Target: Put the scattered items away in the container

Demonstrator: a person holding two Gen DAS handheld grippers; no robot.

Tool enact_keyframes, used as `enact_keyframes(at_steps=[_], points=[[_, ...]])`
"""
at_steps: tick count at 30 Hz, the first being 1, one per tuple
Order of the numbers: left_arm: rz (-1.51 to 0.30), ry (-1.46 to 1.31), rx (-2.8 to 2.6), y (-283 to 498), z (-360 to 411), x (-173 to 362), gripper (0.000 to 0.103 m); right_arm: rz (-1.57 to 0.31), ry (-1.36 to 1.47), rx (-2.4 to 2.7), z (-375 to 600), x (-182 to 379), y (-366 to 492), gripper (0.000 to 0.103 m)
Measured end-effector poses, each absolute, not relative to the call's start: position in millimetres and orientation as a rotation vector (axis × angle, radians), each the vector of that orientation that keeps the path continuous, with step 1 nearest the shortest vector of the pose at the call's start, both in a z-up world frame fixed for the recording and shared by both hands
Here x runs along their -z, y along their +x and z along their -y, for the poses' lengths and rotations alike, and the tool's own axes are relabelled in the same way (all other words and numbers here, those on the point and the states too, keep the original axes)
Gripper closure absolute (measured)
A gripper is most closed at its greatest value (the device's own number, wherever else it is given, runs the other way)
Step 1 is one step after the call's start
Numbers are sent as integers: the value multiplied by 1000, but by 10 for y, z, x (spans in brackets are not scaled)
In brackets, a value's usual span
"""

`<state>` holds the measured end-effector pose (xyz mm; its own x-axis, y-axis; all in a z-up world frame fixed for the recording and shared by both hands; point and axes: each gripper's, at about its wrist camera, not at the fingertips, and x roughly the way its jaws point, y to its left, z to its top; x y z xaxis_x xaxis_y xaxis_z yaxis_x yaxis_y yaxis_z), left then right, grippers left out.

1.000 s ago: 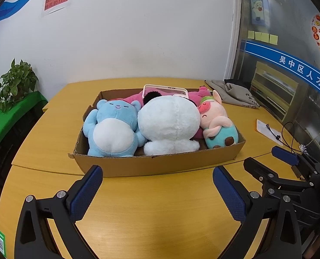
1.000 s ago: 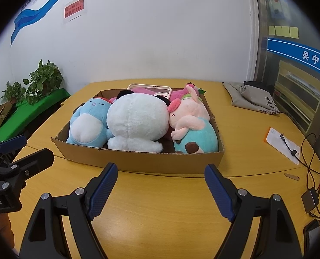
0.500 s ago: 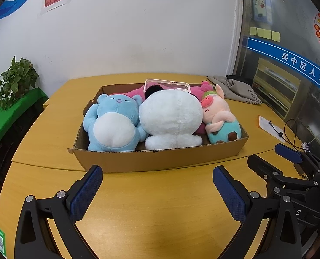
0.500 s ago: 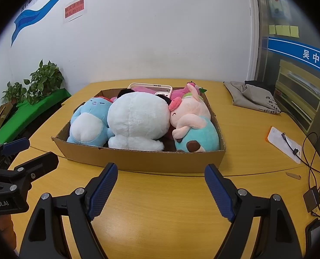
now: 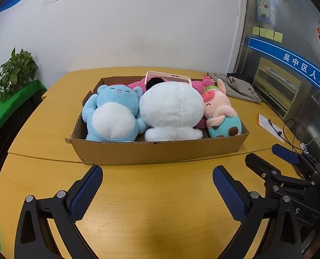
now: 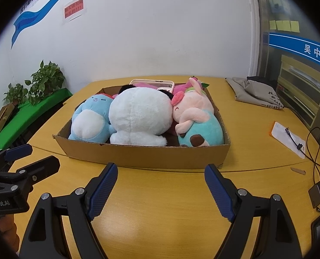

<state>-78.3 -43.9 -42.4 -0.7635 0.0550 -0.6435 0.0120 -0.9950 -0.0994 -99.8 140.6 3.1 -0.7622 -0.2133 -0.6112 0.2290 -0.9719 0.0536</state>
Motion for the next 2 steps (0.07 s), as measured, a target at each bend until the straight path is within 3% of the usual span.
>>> enact_keyframes(at_steps=[2], points=[[144,-1077,-2937,-780,444,437,0,-37,951,2743,-1400,-17,-1001,20]])
